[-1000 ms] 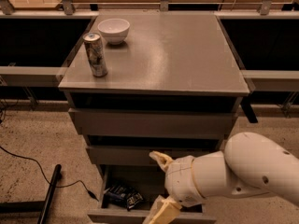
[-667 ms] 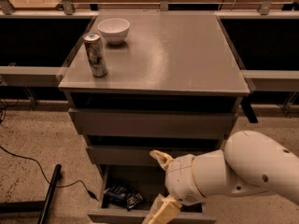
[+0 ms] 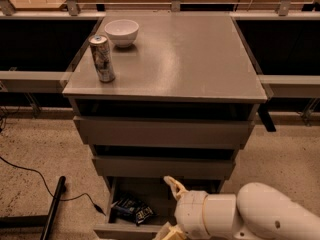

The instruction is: Pick blue chip bag from bottom drawer and place on counter

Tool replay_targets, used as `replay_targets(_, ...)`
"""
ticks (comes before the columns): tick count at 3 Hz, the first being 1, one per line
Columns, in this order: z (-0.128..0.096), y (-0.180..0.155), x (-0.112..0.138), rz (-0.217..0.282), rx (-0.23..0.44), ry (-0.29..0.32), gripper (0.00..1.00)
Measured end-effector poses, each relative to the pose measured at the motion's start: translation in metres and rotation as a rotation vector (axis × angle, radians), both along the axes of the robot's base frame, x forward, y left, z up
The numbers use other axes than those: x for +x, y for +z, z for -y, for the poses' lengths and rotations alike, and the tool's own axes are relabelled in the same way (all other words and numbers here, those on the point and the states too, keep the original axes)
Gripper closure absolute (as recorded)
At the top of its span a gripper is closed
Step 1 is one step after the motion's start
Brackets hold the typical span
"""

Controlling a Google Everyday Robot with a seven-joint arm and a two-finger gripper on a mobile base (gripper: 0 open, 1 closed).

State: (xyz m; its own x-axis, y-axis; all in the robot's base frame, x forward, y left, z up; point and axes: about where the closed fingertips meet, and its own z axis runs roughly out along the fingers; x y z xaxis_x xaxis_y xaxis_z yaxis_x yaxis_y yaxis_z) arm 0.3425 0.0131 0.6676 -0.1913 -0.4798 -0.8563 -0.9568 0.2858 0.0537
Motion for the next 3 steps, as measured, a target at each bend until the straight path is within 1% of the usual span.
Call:
replay_targets(1, 0.0, -0.018, 0.013, 0.019, 0.021, -0.055, 0.0)
replay_targets(2, 0.0, -0.018, 0.013, 0.018, 0.02, -0.055, 0.0)
replay_targets(3, -0.008, -0.037, 0.026, -0.007, 0.045, -0.063, 0.0)
